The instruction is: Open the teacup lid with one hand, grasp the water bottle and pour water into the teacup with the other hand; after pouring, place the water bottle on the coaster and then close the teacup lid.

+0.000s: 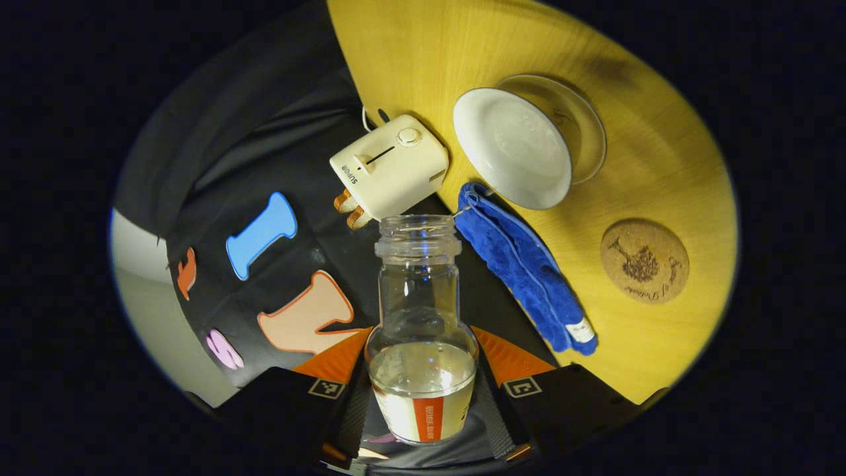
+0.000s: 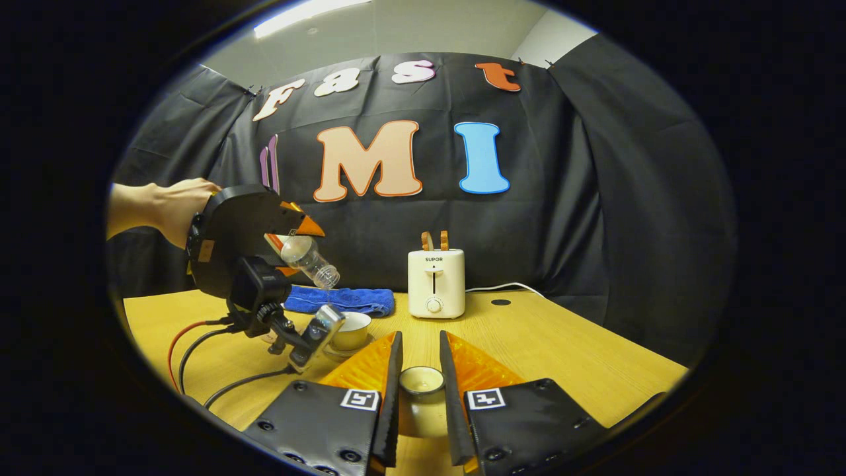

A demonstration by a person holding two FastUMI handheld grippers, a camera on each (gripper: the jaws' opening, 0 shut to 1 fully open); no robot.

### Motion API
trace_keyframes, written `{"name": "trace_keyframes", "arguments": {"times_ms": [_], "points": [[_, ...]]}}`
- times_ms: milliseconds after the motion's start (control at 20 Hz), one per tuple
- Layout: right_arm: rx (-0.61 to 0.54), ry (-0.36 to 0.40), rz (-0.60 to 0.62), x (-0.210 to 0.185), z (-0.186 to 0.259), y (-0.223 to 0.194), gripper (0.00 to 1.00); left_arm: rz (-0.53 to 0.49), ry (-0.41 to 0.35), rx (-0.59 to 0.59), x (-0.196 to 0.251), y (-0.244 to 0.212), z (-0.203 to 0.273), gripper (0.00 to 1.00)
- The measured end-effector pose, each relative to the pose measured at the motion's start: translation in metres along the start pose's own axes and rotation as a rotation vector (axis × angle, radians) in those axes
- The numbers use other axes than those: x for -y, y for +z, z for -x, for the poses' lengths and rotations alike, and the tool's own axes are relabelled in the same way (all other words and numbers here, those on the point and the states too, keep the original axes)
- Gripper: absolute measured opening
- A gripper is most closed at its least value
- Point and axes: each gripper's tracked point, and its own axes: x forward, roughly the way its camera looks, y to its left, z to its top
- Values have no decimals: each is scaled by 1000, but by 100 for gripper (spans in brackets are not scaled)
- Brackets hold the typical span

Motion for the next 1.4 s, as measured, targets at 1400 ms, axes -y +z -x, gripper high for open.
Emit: {"name": "trace_keyframes", "arguments": {"times_ms": [1400], "points": [[1,-8,1,1,0,-1,34,1991,110,237,28,58,-13,70]]}}
